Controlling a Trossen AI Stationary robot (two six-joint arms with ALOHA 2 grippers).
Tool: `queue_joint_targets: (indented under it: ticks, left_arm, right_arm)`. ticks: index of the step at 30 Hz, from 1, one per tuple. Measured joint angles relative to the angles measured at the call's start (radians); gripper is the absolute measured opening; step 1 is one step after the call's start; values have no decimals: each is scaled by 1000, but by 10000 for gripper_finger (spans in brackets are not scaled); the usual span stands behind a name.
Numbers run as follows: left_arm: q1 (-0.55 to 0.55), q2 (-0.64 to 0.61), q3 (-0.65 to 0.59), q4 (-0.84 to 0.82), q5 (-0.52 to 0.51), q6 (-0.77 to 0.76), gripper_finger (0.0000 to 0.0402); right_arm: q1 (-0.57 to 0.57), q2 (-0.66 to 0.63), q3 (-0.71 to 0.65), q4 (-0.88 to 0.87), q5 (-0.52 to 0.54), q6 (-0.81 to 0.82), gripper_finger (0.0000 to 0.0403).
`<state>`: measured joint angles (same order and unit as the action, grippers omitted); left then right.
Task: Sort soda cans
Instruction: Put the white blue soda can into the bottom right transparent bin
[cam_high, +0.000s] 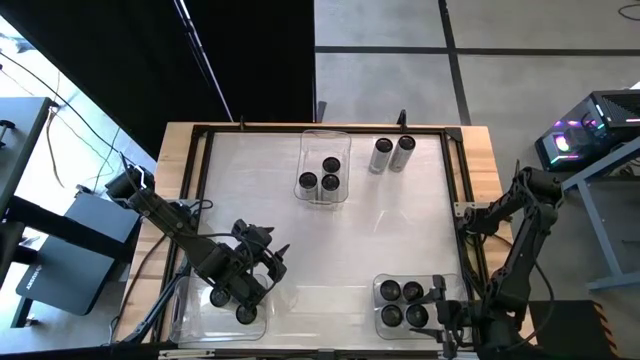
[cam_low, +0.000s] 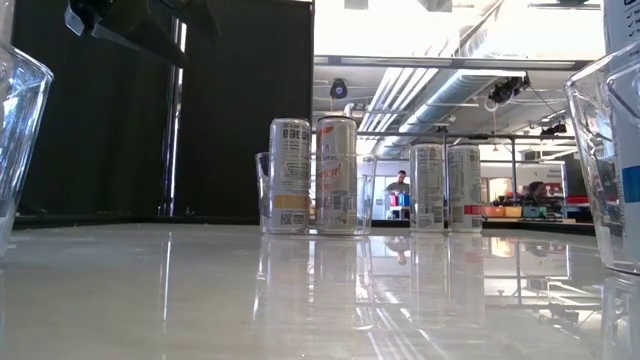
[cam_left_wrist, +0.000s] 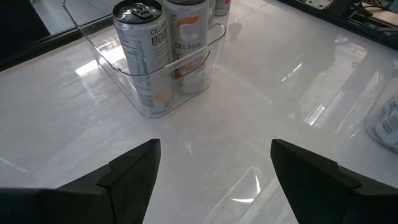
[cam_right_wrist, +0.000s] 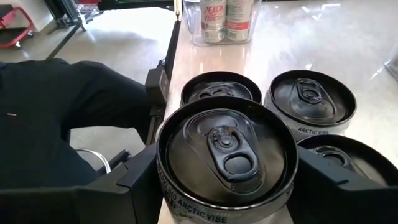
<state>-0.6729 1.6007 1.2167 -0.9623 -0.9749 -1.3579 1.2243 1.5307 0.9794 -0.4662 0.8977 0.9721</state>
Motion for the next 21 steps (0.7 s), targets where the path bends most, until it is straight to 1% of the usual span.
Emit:
queue_joint_targets:
  ticks: [4, 11, 14, 17, 21]
  left_arm:
    - [0, 0, 0, 2, 0, 0, 301]
    - [0, 0, 0, 5, 0, 0, 301]
    - [0, 0, 0, 13, 0, 0, 301]
    - [0, 0, 0, 14, 0, 0, 301]
    - [0, 0, 0, 16, 0, 0, 301]
  right_arm:
    - [0, 1, -2, -2, 23, -8, 248]
    - [0, 1, -3, 0, 31, -9, 250]
    - [16, 2, -5, 16, 90, -24, 251]
    - [39, 3, 1, 15, 123, -42, 252]
    - [57, 5, 7, 10, 122, -36, 252]
